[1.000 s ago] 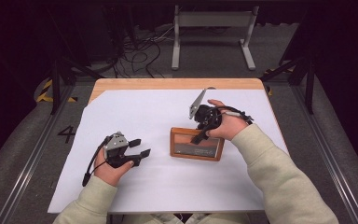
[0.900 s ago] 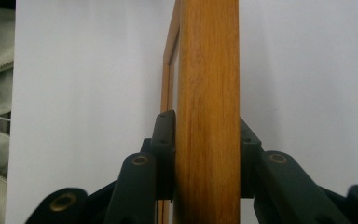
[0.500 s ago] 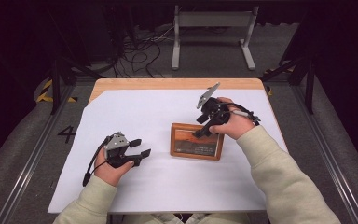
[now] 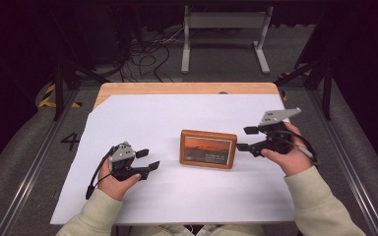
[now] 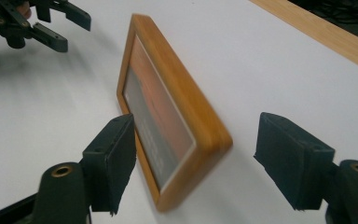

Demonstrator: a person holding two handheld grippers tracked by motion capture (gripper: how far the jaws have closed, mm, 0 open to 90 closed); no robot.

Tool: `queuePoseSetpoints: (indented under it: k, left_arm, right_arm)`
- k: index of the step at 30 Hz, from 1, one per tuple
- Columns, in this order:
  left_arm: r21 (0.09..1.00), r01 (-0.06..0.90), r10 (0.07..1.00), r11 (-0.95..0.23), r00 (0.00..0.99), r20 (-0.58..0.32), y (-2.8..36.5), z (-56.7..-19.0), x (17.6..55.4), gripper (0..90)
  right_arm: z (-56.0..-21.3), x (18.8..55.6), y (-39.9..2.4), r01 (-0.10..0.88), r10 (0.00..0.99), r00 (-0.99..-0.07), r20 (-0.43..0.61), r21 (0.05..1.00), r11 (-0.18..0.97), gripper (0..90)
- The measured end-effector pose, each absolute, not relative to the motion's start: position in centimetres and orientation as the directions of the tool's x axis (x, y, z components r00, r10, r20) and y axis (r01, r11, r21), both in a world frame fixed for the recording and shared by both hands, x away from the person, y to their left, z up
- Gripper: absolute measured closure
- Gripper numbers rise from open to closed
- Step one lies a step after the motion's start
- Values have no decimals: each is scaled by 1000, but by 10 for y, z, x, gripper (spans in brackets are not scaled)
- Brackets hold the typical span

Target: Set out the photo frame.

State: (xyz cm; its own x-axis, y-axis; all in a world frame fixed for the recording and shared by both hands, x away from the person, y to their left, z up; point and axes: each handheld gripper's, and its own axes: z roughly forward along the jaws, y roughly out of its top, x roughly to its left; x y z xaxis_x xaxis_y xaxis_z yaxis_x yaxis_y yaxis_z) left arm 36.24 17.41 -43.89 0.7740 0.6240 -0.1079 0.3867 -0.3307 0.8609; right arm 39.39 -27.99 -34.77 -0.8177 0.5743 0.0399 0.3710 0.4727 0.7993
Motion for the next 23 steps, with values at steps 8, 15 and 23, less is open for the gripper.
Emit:
queuePoseSetpoints:
  k: [8, 15, 23]
  left_arm:
    - [865, 387, 636, -320, 764, -107, 184, -438, 356, 342]
    - [870, 387, 647, -306, 755, -108, 188, -439, 354, 332]
    - [872, 384, 644, -305, 757, -108, 188, -438, 354, 334]
  right_arm:
    - [-392, 361, -320, 418, 683, -726, 77, 838, 351, 287]
    - [-418, 351, -333, 424, 747, -659, 88, 864, 273, 288]
    - [-426, 353, -329, 427, 752, -655, 77, 858, 284, 282]
